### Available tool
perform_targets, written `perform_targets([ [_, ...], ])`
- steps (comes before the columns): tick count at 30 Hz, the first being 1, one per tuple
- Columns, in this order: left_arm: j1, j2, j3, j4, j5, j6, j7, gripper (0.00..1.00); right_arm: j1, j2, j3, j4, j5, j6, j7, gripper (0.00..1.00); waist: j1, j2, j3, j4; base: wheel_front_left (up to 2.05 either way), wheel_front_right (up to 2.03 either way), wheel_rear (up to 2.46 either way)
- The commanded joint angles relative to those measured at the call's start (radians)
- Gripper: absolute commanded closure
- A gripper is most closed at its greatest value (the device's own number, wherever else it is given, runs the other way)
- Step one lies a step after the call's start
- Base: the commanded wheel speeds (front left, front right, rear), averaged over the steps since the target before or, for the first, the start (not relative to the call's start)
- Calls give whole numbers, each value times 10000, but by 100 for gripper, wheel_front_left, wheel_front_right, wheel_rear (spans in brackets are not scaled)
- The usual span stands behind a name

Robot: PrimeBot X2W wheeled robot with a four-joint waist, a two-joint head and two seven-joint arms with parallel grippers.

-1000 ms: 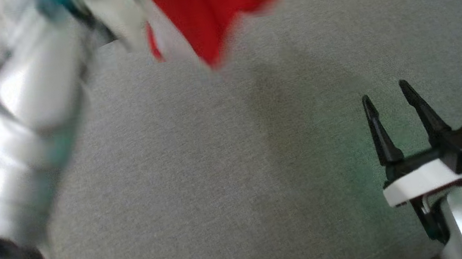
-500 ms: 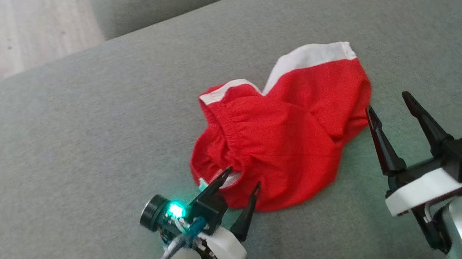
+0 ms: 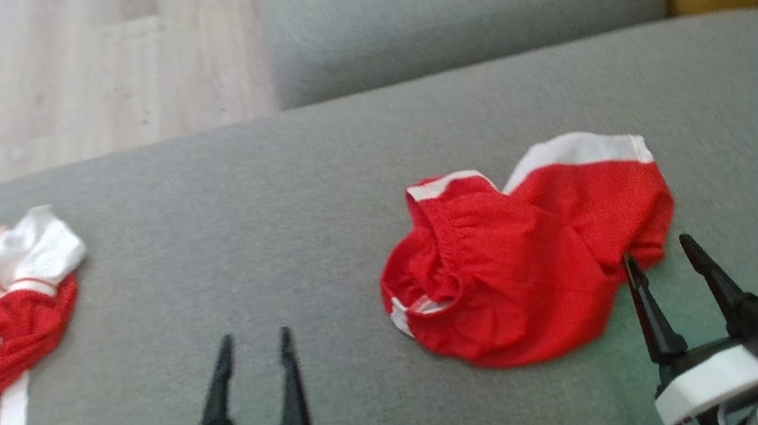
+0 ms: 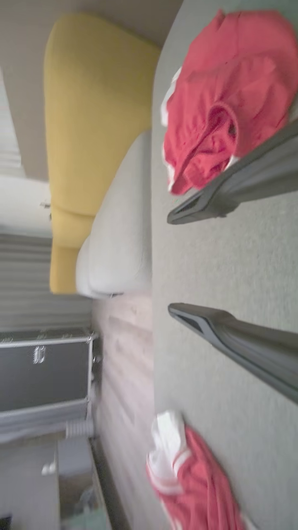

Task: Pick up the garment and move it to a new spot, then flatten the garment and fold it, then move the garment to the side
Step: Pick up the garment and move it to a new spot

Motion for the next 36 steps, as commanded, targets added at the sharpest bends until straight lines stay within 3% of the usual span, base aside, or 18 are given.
perform_targets([
  [1, -86, -4, 585, -567, 153, 132, -121, 0, -88, -60, 259, -357, 72, -7, -38, 0, 2, -1, -365, 381, 0, 0, 0],
  [5, 1092, -254, 1751, -1765, 606, 414, -121, 0, 251, -153, 437, -461, 392, -7, -38, 0, 2, -1, -654, 650, 0, 0, 0],
  [9, 2212, -477, 2562, -2278, 1018, 103, -121, 0, 631, -242, 563, -523, 709, -7, -38, 0, 2, -1, -856, 802, 0, 0, 0],
  [19, 2594, -728, 3101, -2069, 1793, -669, -122, 0, 779, -263, 552, -413, 797, -7, -38, 0, 2, -1, -907, 860, 0, 0, 0],
  [36, 2416, -994, 3593, -1888, 2323, -1182, -122, 0, 755, -215, 754, -269, 730, -7, -38, 0, 2, -1, -822, 584, 0, 0, 0],
])
